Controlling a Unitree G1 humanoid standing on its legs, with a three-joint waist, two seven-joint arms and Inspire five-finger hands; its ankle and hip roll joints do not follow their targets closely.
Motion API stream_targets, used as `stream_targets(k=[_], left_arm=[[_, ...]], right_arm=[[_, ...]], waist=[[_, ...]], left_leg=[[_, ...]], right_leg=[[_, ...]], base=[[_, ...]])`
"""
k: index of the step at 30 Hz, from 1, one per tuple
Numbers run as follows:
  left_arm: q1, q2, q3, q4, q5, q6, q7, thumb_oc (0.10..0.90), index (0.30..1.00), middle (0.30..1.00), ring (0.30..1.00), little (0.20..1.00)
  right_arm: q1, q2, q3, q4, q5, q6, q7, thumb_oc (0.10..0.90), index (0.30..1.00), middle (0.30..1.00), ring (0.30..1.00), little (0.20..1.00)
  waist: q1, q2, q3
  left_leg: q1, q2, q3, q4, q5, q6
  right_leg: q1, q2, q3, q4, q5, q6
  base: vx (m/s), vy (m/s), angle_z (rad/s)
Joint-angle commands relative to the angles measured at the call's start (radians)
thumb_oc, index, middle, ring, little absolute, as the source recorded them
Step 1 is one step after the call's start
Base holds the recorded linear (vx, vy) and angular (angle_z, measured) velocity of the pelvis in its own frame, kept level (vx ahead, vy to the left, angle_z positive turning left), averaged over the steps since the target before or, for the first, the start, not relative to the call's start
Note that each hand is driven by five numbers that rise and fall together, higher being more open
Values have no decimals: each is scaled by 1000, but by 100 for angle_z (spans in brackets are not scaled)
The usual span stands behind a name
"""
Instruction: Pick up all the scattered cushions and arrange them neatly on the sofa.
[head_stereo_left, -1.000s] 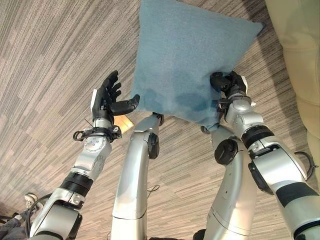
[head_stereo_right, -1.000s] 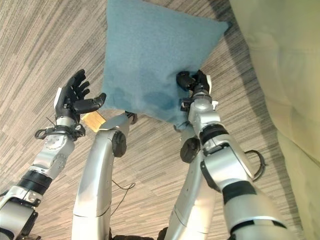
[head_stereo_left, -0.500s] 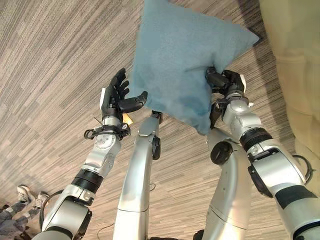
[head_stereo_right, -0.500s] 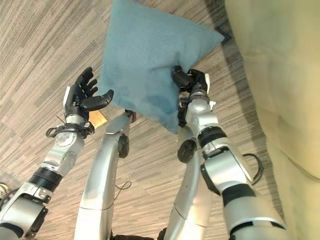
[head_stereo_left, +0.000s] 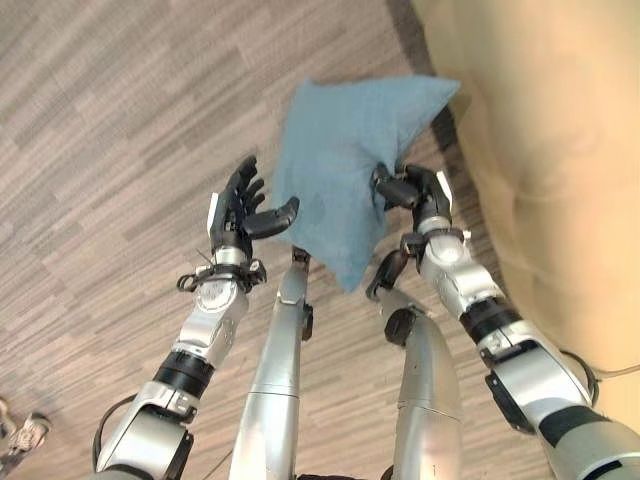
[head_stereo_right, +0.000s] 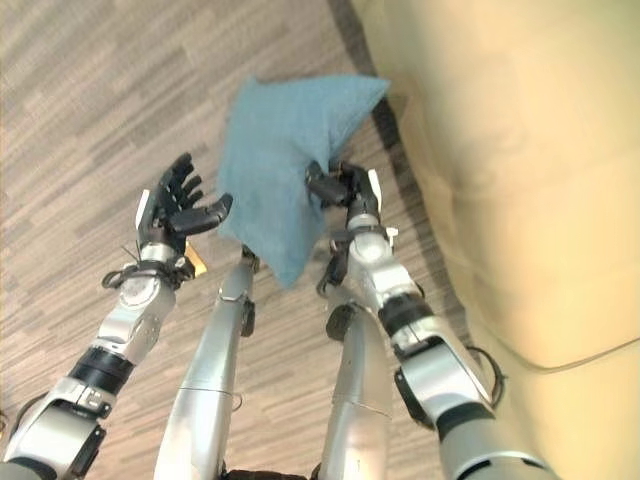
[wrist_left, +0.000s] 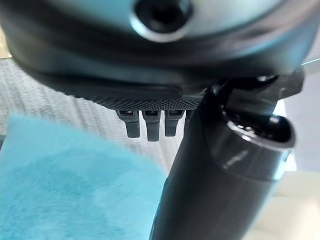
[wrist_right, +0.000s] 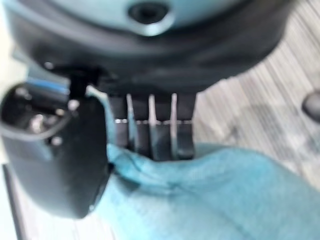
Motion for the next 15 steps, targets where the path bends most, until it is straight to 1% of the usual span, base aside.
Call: stream_targets(k=[1, 4, 7, 8, 9, 10, 11, 15], left_arm=[[75, 34, 41, -28, 41, -34, -29, 800, 900, 900, 900, 900], [123, 35, 68, -33, 42, -27, -38, 800, 900, 900, 900, 900], [177, 39, 81, -45, 67, -19, -50, 800, 900, 900, 900, 900], [193, 37, 85, -46, 78, -16, -53, 800, 900, 900, 900, 900], [213, 38, 91, -49, 83, -14, -58, 800, 900, 900, 900, 900], [213, 38, 91, -49, 83, -14, -58, 800, 900, 900, 900, 900], [245, 37, 99, -57, 97, -9, -63, 800, 900, 900, 900, 900], [292, 33, 121, -63, 116, 3, -71, 800, 900, 900, 900, 900]], right_arm=[[34, -16, -109, -108, -44, -95, 8, 400, 300, 300, 300, 300], [106, -22, -131, -145, -112, -93, -1, 400, 300, 300, 300, 300], [169, -55, -141, -211, -237, -88, -18, 400, 300, 300, 300, 300], [188, -77, -143, -244, -292, -88, -27, 400, 300, 300, 300, 300], [210, -90, -148, -263, -314, -83, -27, 400, 300, 300, 300, 300], [210, -90, -148, -263, -314, -83, -27, 400, 300, 300, 300, 300], [259, -109, -165, -321, -360, -88, -28, 400, 300, 300, 300, 300], [353, -138, -206, -396, -408, -89, -8, 400, 300, 300, 300, 300]], waist=[[4, -16, -85], [5, -34, -101], [-1, -53, -123], [-4, -62, -128], [-6, -69, -138], [-6, -69, -137], [-16, -88, -160], [-38, -110, -213]], left_leg=[[105, -38, 13, -107, -88, -12], [197, -29, 10, -143, -84, -13], [286, -20, 16, -176, -84, -13], [304, -19, 19, -189, -58, -9], [330, -16, 21, -198, -59, -8], [331, -16, 21, -198, -59, -8], [387, -11, 27, -218, -62, -7], [479, -4, 39, -258, -69, -6]], right_leg=[[110, 28, 72, -167, 47, 116], [198, 38, 53, -207, 61, 120], [295, 46, 37, -264, 76, 125], [322, 49, 24, -289, 103, 118], [348, 53, 20, -303, 103, 119], [349, 53, 20, -303, 103, 119], [408, 62, 18, -332, 104, 121], [503, 77, 13, -377, 103, 127]], base=[[7, -9, 6], [19, -1, 4], [12, 23, -5], [-24, 35, -9], [-43, 27, -5], [69, 14, -6], [87, 21, -9], [88, 14, -17]])
